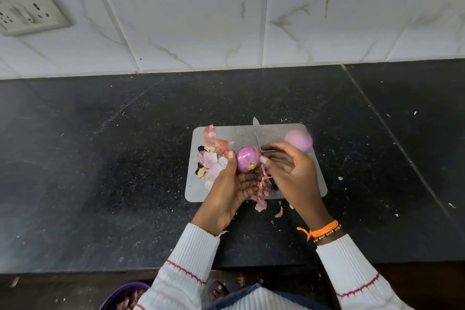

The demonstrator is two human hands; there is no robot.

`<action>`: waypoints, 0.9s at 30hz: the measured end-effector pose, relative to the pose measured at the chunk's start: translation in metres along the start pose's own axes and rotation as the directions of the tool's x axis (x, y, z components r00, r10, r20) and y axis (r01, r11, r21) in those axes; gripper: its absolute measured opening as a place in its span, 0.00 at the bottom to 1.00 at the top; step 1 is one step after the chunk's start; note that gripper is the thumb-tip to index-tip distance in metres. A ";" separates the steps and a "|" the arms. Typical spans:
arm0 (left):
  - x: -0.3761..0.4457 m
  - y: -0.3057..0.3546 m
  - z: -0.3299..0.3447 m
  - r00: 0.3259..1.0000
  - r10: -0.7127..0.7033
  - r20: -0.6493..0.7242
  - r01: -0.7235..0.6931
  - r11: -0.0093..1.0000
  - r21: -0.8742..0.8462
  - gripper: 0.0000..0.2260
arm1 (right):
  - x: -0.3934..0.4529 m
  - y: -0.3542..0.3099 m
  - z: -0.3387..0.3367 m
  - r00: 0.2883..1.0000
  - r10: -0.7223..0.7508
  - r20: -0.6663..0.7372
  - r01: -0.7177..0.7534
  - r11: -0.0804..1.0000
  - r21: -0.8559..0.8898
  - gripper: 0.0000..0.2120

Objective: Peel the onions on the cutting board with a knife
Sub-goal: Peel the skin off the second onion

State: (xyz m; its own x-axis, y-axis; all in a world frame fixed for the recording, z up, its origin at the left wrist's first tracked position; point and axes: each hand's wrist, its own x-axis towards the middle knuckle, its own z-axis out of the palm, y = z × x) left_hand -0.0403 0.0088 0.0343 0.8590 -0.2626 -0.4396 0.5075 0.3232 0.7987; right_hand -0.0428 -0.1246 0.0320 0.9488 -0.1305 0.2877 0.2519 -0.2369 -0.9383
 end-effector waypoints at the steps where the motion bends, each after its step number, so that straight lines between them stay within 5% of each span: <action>1: -0.001 0.000 0.000 1.000 -0.008 -0.004 0.008 1.000 -0.009 0.27 | -0.001 -0.001 0.001 0.999 -0.038 0.004 0.038 0.999 -0.016 0.10; 9: -0.004 0.001 0.002 1.000 -0.025 -0.010 0.025 0.999 -0.028 0.27 | -0.001 0.005 0.002 0.948 -0.318 0.010 0.309 0.913 -0.267 0.07; 27: -0.009 0.003 0.005 0.999 0.005 0.045 -0.008 0.998 0.063 0.24 | 0.002 0.009 0.002 0.974 -0.194 -0.119 0.158 0.952 -0.263 0.04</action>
State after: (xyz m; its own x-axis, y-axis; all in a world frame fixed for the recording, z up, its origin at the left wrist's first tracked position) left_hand -0.0468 0.0079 0.0430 0.8576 -0.3018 -0.4165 0.4955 0.2670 0.8266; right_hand -0.0387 -0.1248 0.0237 0.8521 -0.1955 0.4854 0.3397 -0.4989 -0.7973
